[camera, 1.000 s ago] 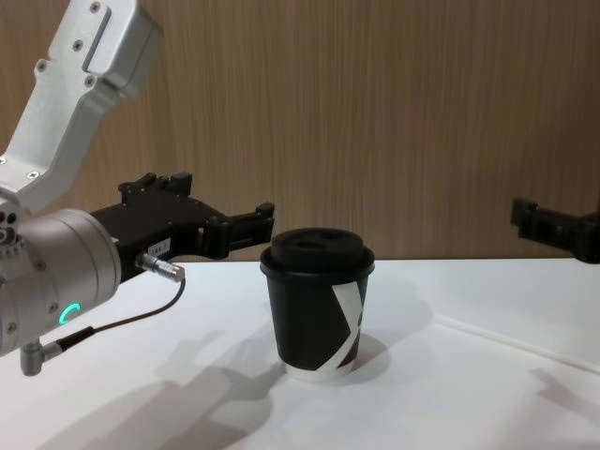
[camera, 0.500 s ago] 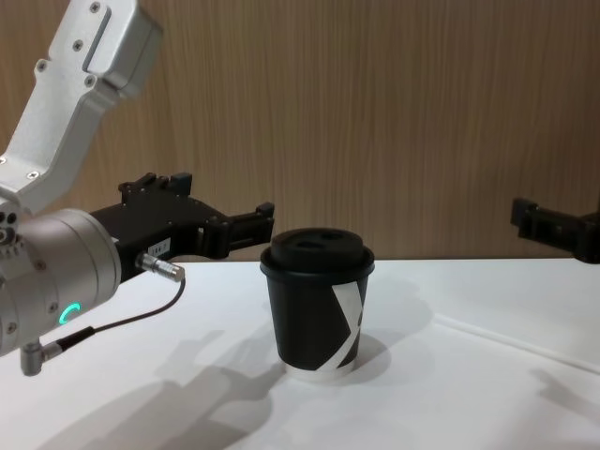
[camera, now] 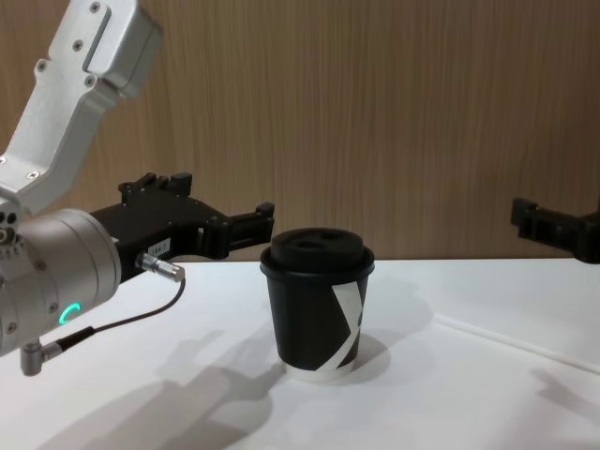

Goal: Pick up the straw with one hand, pass it to the other hand, and insert it into the cup.

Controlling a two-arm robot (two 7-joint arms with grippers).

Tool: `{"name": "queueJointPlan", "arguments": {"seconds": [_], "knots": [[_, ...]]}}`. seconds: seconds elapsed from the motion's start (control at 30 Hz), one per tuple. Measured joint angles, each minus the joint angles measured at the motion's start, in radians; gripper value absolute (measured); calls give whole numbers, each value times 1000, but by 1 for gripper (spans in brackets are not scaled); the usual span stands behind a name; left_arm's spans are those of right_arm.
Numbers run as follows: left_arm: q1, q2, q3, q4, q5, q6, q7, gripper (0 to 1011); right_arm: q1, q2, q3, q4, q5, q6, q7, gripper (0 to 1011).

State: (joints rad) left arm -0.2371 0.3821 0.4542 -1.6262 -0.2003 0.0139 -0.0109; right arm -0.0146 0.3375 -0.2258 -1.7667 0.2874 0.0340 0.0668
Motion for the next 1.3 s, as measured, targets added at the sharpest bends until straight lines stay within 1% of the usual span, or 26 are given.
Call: {"name": "queueJointPlan", "arguments": {"seconds": [0.43, 0.7, 0.97, 1.1, 1.23, 1.27, 1.3], "knots": [[0, 0, 0, 0, 0, 0, 0, 1000, 0, 0, 0, 0, 0, 0, 0, 1001], [0, 0, 0, 0, 0, 0, 0, 1000, 13, 20, 18, 13, 7, -1, 31, 1001], [0, 0, 0, 0, 0, 0, 0, 1000, 42, 76, 49, 43, 32, 20, 103, 1001], [0, 0, 0, 0, 0, 0, 0, 1000, 59, 114, 65, 67, 48, 43, 154, 1001], [0, 0, 0, 0, 0, 0, 0, 1000, 70, 138, 72, 85, 59, 59, 190, 1001], [0, 0, 0, 0, 0, 0, 0, 1000, 77, 152, 75, 96, 64, 66, 206, 1001], [0, 0, 0, 0, 0, 0, 0, 1000, 80, 158, 76, 100, 67, 71, 217, 1001]]}}
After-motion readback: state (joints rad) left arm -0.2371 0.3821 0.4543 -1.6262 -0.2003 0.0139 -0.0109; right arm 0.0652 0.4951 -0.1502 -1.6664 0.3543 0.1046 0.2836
